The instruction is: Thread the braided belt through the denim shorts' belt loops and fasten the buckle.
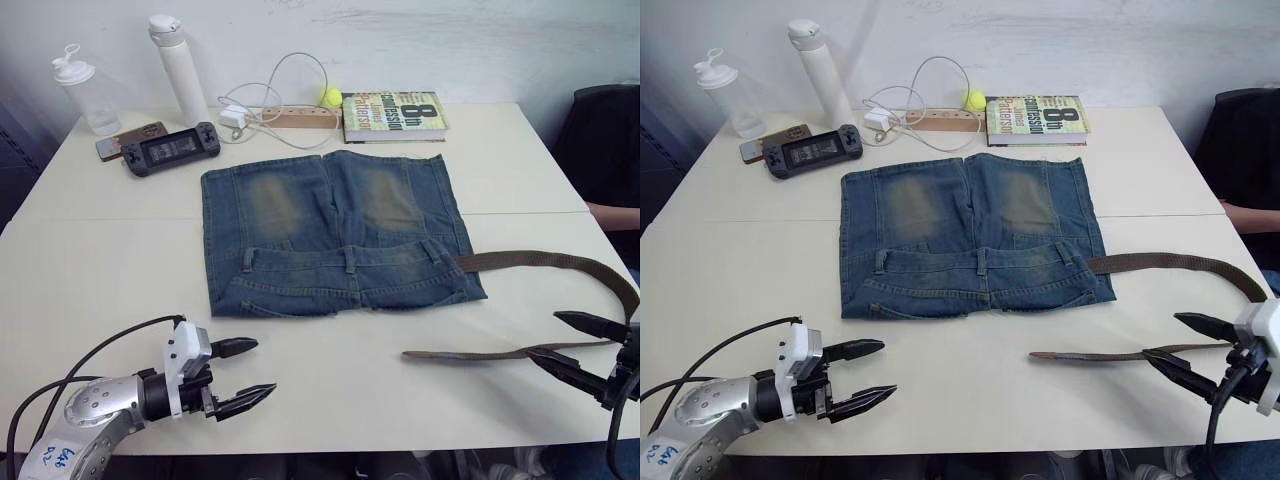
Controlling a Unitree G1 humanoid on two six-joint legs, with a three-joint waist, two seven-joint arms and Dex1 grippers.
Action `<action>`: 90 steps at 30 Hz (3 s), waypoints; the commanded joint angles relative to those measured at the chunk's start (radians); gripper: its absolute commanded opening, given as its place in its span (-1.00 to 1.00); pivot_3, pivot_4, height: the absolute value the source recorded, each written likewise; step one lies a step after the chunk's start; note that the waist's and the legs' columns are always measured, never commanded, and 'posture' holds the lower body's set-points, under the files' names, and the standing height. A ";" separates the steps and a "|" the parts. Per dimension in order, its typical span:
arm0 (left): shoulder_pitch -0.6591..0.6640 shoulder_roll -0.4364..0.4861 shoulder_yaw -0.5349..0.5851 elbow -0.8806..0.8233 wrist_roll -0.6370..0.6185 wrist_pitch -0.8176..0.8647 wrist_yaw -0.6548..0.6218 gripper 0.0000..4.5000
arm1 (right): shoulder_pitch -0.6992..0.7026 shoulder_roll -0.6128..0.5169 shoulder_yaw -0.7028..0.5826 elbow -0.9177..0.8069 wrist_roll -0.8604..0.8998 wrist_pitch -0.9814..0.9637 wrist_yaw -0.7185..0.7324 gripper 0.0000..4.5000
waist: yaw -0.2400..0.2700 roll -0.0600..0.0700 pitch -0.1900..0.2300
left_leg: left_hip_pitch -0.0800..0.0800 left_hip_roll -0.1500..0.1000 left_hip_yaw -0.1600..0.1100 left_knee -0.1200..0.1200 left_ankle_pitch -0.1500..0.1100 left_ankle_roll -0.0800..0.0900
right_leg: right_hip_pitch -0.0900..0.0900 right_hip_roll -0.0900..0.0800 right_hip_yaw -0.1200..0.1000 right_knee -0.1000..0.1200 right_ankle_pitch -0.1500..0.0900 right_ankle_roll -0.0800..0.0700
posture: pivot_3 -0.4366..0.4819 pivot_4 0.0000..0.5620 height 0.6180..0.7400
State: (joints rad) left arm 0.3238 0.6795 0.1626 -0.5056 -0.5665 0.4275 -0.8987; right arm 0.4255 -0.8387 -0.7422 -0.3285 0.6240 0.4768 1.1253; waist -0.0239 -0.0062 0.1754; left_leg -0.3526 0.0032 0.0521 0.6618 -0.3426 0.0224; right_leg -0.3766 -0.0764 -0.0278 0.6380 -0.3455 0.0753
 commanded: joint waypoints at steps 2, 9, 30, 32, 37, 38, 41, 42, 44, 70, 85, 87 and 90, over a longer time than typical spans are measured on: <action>-0.087 0.086 0.041 -0.024 -0.128 0.075 -0.102 0.99 | -0.042 -0.058 -0.042 -0.064 0.143 0.160 -0.023 1.00 | 0.000 0.000 0.000 | 0.000 0.000 0.000 0.000 0.000 0.000 | 0.000 0.000 0.000 0.000 0.000 0.000 | -0.05 -0.47 0.92; -0.524 0.259 -0.092 -0.020 -0.158 0.236 -0.186 0.99 | -0.134 -0.284 0.036 -0.127 0.126 0.200 0.080 1.00 | 0.002 0.003 0.001 | -0.001 0.000 -0.003 0.000 0.002 -0.003 | 0.001 -0.001 -0.004 -0.001 0.000 0.000 | -0.05 -0.47 0.92; -0.913 0.151 -0.280 0.138 -0.007 0.197 -0.239 0.99 | -0.170 -0.180 0.535 -0.183 -0.347 -0.100 -0.096 1.00 | 0.021 -0.003 0.005 | -0.008 -0.002 -0.011 0.008 0.006 -0.007 | 0.001 0.001 -0.010 -0.001 0.001 0.003 | -0.05 -0.47 0.92; -0.893 0.136 -0.263 0.127 -0.022 0.204 -0.226 1.00 | -0.186 -0.154 0.555 -0.122 -0.371 -0.130 -0.112 0.78 | 0.023 -0.003 0.005 | -0.008 -0.002 -0.011 0.008 0.006 -0.007 | 0.001 0.001 -0.010 -0.001 0.001 0.003 | -0.05 -0.47 0.92; -0.832 0.102 -0.209 0.149 -0.062 0.204 -0.209 1.00 | -0.212 -0.089 0.504 -0.039 -0.267 -0.134 -0.076 -0.20 | 0.024 -0.003 0.005 | -0.008 -0.002 -0.012 0.008 0.006 -0.007 | 0.002 0.001 -0.012 -0.002 0.001 0.003 | -0.05 -0.47 0.92; -0.816 0.107 -0.210 0.149 -0.051 0.185 -0.222 1.00 | -0.213 -0.091 0.495 -0.030 -0.253 -0.136 -0.057 -0.44 | 0.024 -0.003 0.004 | -0.008 -0.002 -0.012 0.008 0.006 -0.007 | 0.001 0.001 -0.012 -0.002 0.001 0.003 | -0.05 -0.47 0.92; -0.792 0.076 -0.167 0.140 -0.126 0.214 -0.212 1.00 | -0.244 -0.106 0.435 -0.012 -0.163 -0.102 -0.004 -0.99 | 0.023 -0.003 0.004 | -0.008 -0.002 -0.013 0.008 0.006 -0.007 | 0.002 0.000 -0.013 -0.002 0.001 0.003 | -0.05 -0.47 0.92; -0.788 0.058 -0.147 0.135 -0.166 0.234 -0.201 1.00 | -0.265 -0.114 0.409 -0.009 -0.122 -0.077 0.013 -0.99 | 0.023 -0.003 0.005 | -0.008 -0.002 -0.013 0.008 0.006 -0.007 | 0.002 0.000 -0.013 -0.002 0.001 0.003 | -0.05 -0.47 0.92; -0.790 0.003 -0.104 0.135 -0.256 0.288 -0.152 1.00 | -0.326 -0.135 0.368 -0.013 -0.014 0.011 0.044 -0.99 | 0.022 -0.003 0.005 | -0.008 -0.002 -0.014 0.010 0.006 -0.007 | 0.003 0.000 -0.014 -0.001 0.001 0.003 | -0.05 -0.47 0.92; -0.830 -0.565 -0.213 0.201 -0.456 0.423 0.236 0.25 | -0.742 -0.108 0.367 -0.121 0.695 0.577 -0.344 -1.00 | 0.047 -0.003 0.005 | -0.021 -0.004 -0.022 0.020 0.004 -0.003 | 0.001 -0.002 -0.023 -0.001 0.002 0.006 | -0.05 -0.47 0.92; -0.938 -0.644 -0.210 0.330 -0.420 0.359 0.195 -1.00 | -0.433 0.016 -0.050 -0.083 0.873 0.471 -0.601 -0.06 | 0.060 -0.003 0.005 | -0.023 -0.005 -0.023 0.021 0.004 -0.002 | 0.002 -0.002 -0.024 -0.003 0.003 0.007 | -0.05 -0.47 0.92; -0.944 -0.640 -0.215 0.344 -0.406 0.350 0.189 -1.00 | -0.386 0.068 -0.131 -0.067 1.014 0.428 -0.701 0.40 | 0.059 -0.003 0.004 | -0.023 -0.005 -0.022 0.021 0.004 -0.001 | 0.002 -0.002 -0.024 -0.003 0.003 0.007 | -0.05 -0.47 0.92; -0.953 -0.651 -0.222 0.373 -0.381 0.335 0.195 -1.00 | -0.270 0.134 -0.196 -0.125 1.234 0.375 -0.780 0.99 | 0.053 -0.002 0.004 | -0.023 -0.005 -0.022 0.021 0.004 -0.001 | 0.002 -0.001 -0.024 -0.002 0.003 0.007 | -0.05 -0.47 0.92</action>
State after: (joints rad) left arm -0.6158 0.0413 -0.0551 -0.1301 -0.9556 0.7813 -0.6948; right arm 0.1363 -0.7127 -0.8908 -0.3999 1.7365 0.8863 0.3758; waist 0.0288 -0.0085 0.1795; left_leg -0.3751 -0.0018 0.0303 0.6819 -0.3382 0.0212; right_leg -0.3749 -0.0778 -0.0513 0.6357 -0.3427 0.0826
